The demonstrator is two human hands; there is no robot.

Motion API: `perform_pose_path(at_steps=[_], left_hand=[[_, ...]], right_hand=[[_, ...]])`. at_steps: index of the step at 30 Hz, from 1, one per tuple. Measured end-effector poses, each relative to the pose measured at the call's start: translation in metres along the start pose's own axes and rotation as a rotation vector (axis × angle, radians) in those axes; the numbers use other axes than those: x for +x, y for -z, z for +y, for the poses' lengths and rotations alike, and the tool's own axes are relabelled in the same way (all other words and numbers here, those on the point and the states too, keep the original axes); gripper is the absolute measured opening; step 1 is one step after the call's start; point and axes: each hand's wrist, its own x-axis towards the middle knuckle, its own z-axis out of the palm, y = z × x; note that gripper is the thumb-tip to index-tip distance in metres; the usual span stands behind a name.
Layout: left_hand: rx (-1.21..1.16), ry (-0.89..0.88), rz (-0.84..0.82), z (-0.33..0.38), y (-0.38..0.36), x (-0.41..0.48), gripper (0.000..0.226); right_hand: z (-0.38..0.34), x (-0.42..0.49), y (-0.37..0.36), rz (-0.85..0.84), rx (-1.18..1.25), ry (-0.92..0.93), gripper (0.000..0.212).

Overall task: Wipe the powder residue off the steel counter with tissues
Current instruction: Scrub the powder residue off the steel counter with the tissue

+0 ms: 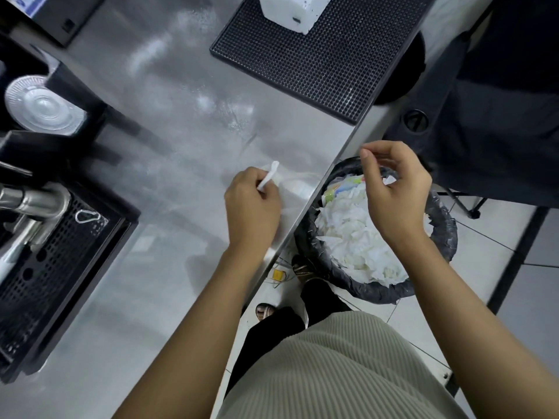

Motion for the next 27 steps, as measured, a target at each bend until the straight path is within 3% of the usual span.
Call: perform_pose_path(at_steps=[9, 13, 15, 19, 23, 27], left_hand=[[-0.019, -0.195, -0.198, 0.054, -0.038, -0.011, 0.010], [-0.137, -0.045, -0.095, 0.035, -0.008, 0.005, 0.009], [-0.059, 0.021, 0.029, 0.009, 0.017, 0.020, 0.012], [0.116, 0.138, 0.155, -0.034, 0.048, 0.037, 0.013], [0.153, 0.083, 0.123, -0.032, 0.033, 0.033, 0.013], [0.102, -0.029, 0.048, -0.001, 0.004, 0.025, 0.012]], right_hand=[[0.003, -0.004, 0.007, 0.044, 0.001, -0.036, 0.008], [0.004, -0.004, 0.011, 0.060, -0.004, -0.039, 0.009], [0.007, -0.004, 0.011, 0.029, -0.028, -0.027, 0.010], [0.018, -0.004, 0.001, -0.213, -0.222, 0.062, 0.033], [0.020, -0.006, -0.006, -0.323, -0.365, 0.060, 0.053], [0.021, -0.005, -0.003, -0.282, -0.336, 0.023, 0.051]])
